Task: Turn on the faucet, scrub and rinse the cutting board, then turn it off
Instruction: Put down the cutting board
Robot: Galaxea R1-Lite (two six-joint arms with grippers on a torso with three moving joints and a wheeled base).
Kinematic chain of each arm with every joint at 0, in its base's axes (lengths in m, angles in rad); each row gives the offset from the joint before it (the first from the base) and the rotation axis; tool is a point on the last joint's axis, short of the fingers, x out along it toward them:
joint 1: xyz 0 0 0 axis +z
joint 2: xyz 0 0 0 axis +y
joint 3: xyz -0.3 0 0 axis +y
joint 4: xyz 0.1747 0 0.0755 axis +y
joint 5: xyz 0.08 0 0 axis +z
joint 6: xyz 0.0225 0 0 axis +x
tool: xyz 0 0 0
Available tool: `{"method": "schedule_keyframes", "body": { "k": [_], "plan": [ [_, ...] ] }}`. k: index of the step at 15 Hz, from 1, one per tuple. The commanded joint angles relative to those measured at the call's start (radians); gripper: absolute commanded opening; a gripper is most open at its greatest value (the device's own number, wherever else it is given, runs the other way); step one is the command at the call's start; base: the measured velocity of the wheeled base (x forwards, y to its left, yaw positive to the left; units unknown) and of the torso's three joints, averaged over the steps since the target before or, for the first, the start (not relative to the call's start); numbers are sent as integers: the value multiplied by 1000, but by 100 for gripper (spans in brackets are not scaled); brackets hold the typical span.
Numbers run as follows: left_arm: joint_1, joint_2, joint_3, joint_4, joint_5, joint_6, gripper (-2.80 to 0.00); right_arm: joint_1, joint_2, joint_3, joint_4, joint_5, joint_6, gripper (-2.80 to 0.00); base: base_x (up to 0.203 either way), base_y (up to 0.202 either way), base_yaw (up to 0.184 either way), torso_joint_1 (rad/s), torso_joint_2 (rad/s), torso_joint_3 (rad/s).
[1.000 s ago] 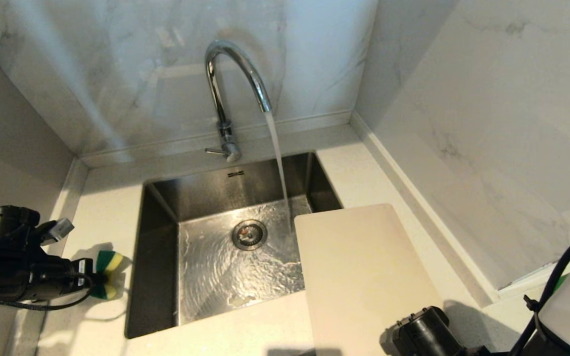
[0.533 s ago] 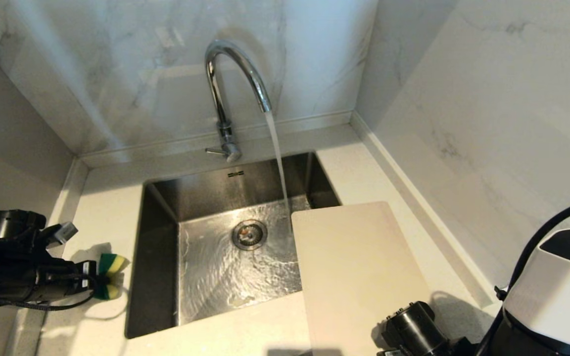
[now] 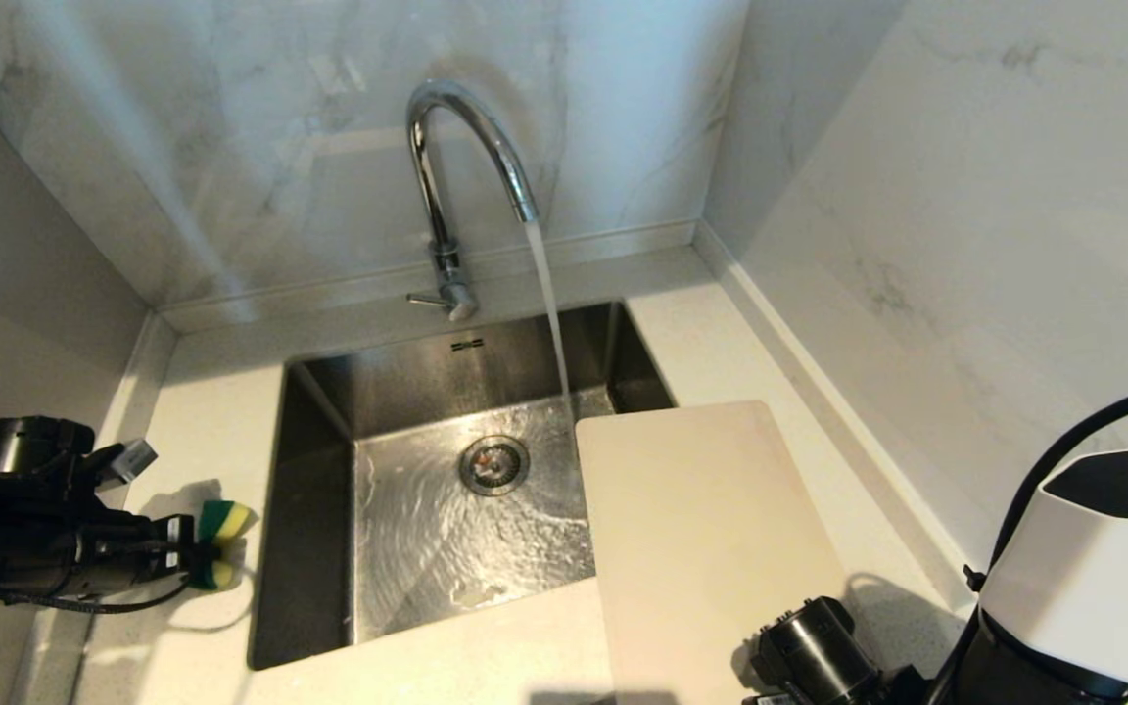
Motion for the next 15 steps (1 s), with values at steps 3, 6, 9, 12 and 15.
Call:
{"method": "schedule_keyframes", "body": {
  "k": [3,6,9,12,15],
  "plan": [
    [1,3,-1,0,0,-1,-280,1,-12,5,-3,1,-7,0,0,0,0,0,0,0],
    [1,3,2,0,-1,-2,-280,1,-25,14,-3,1,-7,0,0,0,0,0,0,0],
    [1,-6,0,0,0,-1,-280,3,-63,26,-3,3,-7,0,0,0,0,0,0,0],
    [1,-15,5,1,2,-3,-280,3,-115,56,-3,4,-7,0,0,0,0,0,0,0],
    [1,-31,5,3,2,-3,-280,3,-165,89,-3,7,-8,0,0,0,0,0,0,0]
  ]
}}
